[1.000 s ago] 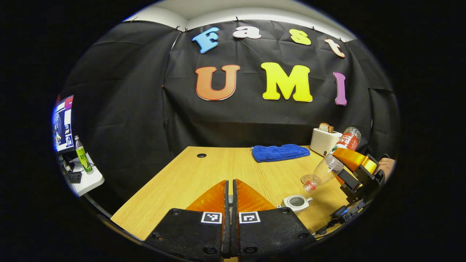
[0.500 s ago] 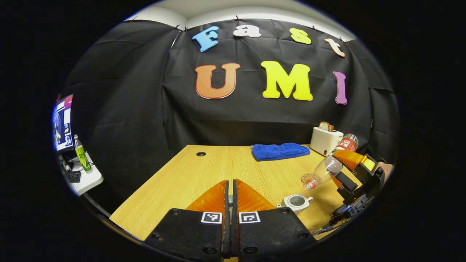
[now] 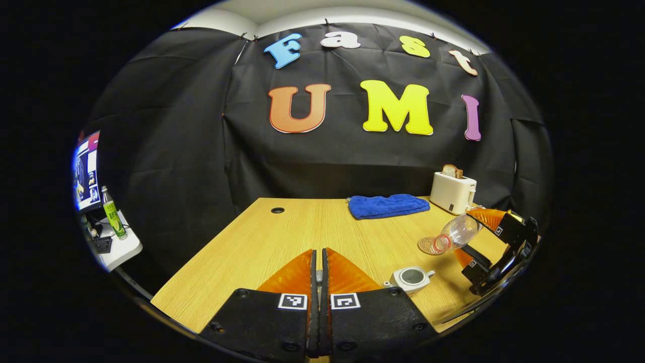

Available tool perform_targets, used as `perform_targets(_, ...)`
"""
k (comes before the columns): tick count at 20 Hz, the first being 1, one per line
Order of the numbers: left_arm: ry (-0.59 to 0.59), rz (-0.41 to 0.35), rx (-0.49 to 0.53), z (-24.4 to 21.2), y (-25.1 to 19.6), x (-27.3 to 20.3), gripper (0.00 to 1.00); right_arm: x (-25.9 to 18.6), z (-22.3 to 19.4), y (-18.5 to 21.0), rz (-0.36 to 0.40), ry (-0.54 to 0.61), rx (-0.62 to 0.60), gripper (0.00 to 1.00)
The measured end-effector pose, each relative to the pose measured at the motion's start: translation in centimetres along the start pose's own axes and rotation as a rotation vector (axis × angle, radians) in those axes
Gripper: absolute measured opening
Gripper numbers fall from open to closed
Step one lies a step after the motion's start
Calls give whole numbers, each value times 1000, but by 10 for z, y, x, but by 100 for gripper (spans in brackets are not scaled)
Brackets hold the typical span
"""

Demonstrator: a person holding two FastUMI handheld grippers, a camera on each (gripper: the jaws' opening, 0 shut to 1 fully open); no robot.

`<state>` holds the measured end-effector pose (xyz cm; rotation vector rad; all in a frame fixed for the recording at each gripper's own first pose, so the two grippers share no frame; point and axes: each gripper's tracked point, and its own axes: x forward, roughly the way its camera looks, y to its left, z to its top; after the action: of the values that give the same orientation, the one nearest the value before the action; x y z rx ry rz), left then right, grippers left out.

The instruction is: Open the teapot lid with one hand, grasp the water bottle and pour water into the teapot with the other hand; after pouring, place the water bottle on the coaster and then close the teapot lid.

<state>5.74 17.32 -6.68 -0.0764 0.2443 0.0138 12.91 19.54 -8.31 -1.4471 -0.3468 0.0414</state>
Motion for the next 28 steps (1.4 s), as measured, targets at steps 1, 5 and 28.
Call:
perform_targets(1,0,-2,3,0,-2,0,3,0,0,3,16,-6,56,74)
perform_targets(5,-1,-9,11,0,-6,1,3,3,1,0,43,10,314,77)
perform_targets(28,28,29,118,-12,-21,13,3,85,-65,-8,81,236,1319,74)
